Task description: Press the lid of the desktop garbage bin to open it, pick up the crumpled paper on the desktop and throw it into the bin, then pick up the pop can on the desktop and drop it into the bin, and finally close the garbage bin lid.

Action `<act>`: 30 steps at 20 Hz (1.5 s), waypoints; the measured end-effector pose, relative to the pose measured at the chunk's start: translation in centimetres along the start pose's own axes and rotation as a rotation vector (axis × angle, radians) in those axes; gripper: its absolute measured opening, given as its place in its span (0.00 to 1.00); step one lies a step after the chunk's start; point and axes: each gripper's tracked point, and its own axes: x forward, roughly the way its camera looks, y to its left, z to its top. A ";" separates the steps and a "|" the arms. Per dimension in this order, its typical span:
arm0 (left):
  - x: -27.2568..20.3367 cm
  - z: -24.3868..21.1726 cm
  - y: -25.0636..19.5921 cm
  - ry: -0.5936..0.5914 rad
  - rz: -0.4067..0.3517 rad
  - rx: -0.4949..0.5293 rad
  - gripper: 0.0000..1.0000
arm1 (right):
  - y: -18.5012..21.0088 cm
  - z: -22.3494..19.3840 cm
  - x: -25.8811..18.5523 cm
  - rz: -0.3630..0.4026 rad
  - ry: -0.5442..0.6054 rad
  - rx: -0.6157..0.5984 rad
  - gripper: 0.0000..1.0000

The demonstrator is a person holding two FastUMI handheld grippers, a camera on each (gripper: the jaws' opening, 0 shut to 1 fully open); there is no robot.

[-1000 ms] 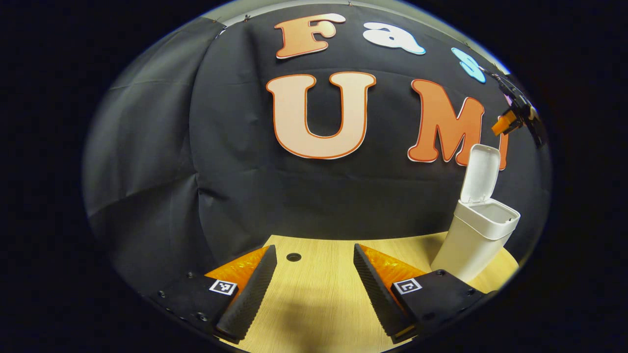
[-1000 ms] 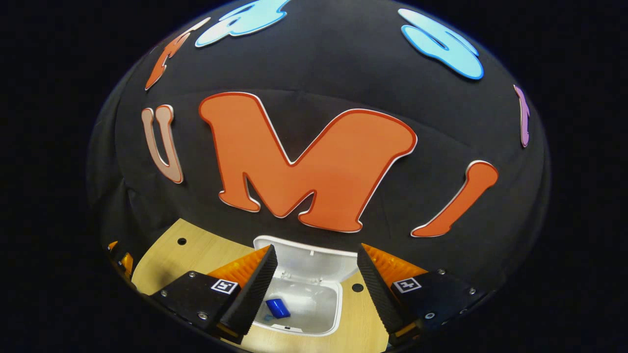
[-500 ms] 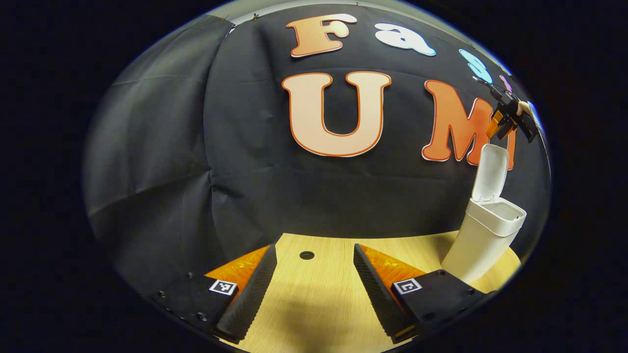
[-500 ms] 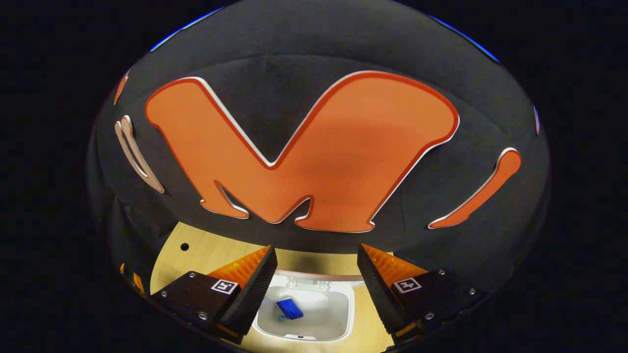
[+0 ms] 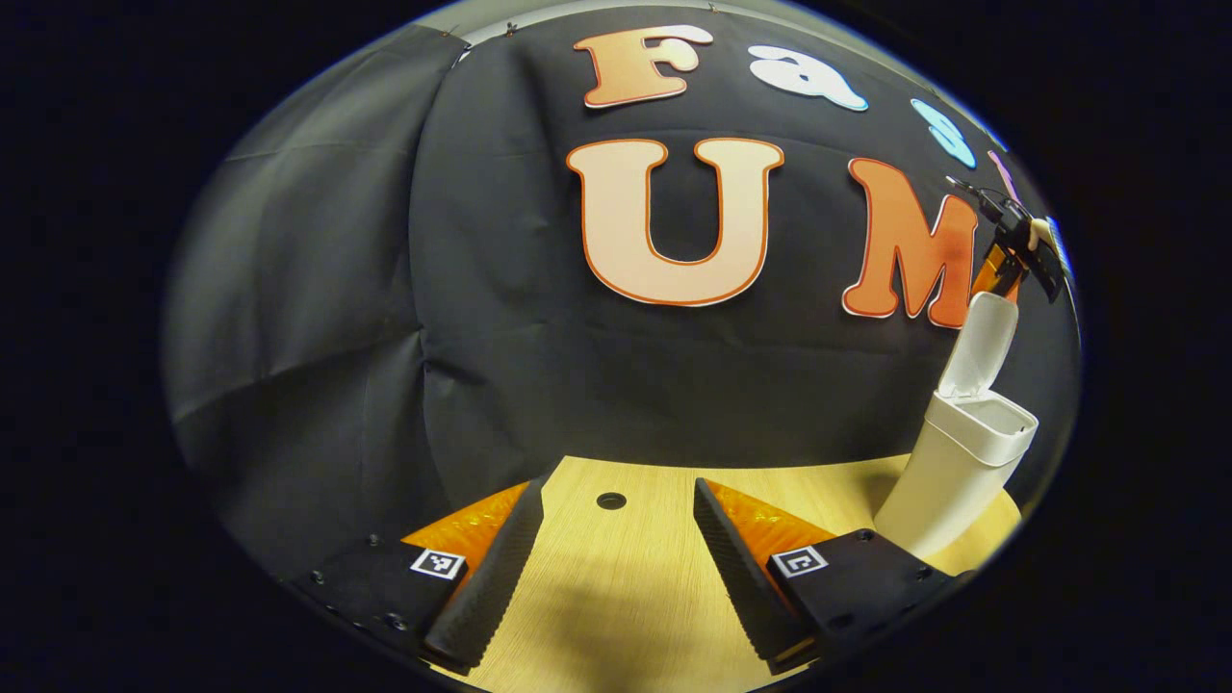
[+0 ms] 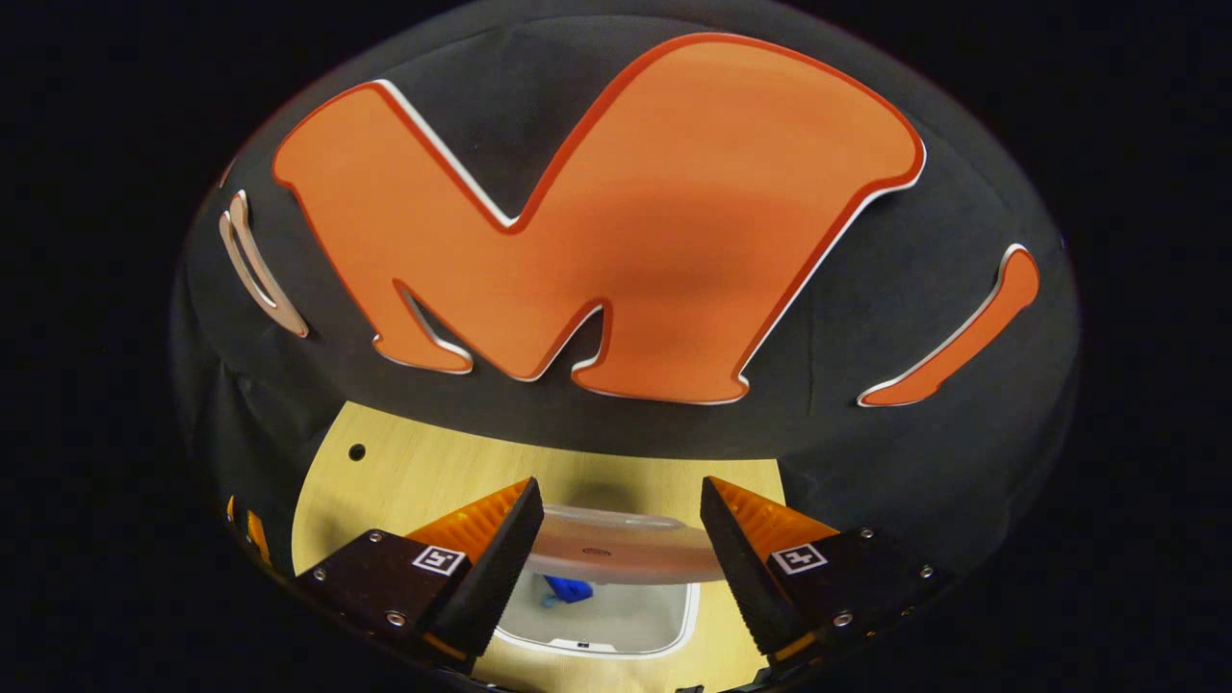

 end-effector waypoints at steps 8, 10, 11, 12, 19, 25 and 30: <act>0.2 0.4 -0.8 -0.001 -0.011 0.015 1.00 | 2.0 -8.0 1.2 0.068 0.075 -0.025 1.00; 0.2 0.2 -0.8 0.002 -0.014 0.009 1.00 | 2.2 -9.7 1.2 0.075 0.084 -0.014 1.00; 0.1 0.2 -0.8 0.003 -0.015 0.008 1.00 | 2.2 -10.7 1.2 0.076 0.089 -0.004 1.00; 0.1 0.2 -0.8 0.004 -0.017 0.008 1.00 | 2.2 -11.5 1.2 0.076 0.090 0.005 1.00; -0.3 -0.1 -1.0 0.013 -0.028 -0.014 1.00 | 2.8 -16.7 0.7 0.090 0.114 0.000 1.00; -1.2 0.0 -1.4 0.002 -0.037 0.011 0.99 | 2.9 -18.5 0.8 0.089 0.123 0.001 1.00; -2.0 0.0 -1.7 -0.003 -0.044 0.011 0.99 | 3.2 -19.2 0.8 0.103 0.118 -0.021 1.00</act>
